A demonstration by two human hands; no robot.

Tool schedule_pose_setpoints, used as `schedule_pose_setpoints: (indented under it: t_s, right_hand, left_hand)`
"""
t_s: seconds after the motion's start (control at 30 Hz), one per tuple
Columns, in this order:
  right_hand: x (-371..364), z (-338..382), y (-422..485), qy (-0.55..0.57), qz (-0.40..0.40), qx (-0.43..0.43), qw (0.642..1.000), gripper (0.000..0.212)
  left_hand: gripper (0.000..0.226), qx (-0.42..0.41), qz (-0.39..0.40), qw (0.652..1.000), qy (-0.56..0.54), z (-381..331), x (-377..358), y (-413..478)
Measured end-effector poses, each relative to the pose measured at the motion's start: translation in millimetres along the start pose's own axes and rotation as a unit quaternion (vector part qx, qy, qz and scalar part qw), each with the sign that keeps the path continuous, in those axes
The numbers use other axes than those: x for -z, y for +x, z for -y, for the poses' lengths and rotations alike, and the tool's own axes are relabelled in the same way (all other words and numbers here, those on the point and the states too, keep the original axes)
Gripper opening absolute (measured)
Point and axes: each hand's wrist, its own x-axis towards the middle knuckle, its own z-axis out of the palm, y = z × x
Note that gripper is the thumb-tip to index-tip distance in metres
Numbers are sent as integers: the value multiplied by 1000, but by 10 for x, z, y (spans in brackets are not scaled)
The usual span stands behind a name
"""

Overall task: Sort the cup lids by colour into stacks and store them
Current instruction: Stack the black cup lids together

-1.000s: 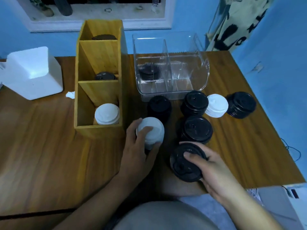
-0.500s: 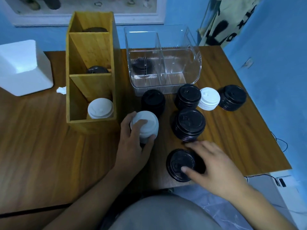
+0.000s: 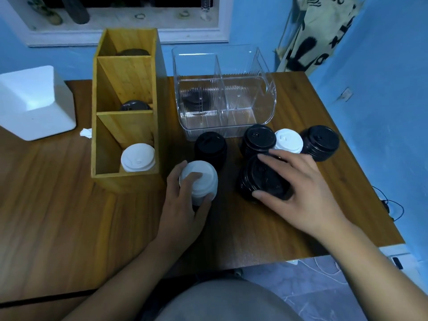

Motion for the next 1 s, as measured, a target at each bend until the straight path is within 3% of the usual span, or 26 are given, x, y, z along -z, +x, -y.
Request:
schedule_pose_setpoints:
  t_s: [0.13,0.47,0.8,1.0]
  right_hand:
    - [-184,-73,92,-58,36,-22,997,69]
    - [-439,-76,-12,-59,65,-45,995,65]
    - [-248,-40,65,-123,93,-11,988,72]
    - [-91,103,903,-69,41,58,995,46]
  left_hand:
    - [48,1,0,1000,5,10,-8,-4]
    - [48,5,2,1000,11,25,-18,4]
    - [49,9,5,1000,9,23,-25,-6]
    - [50,26,0,1000,17,30,-32,-17]
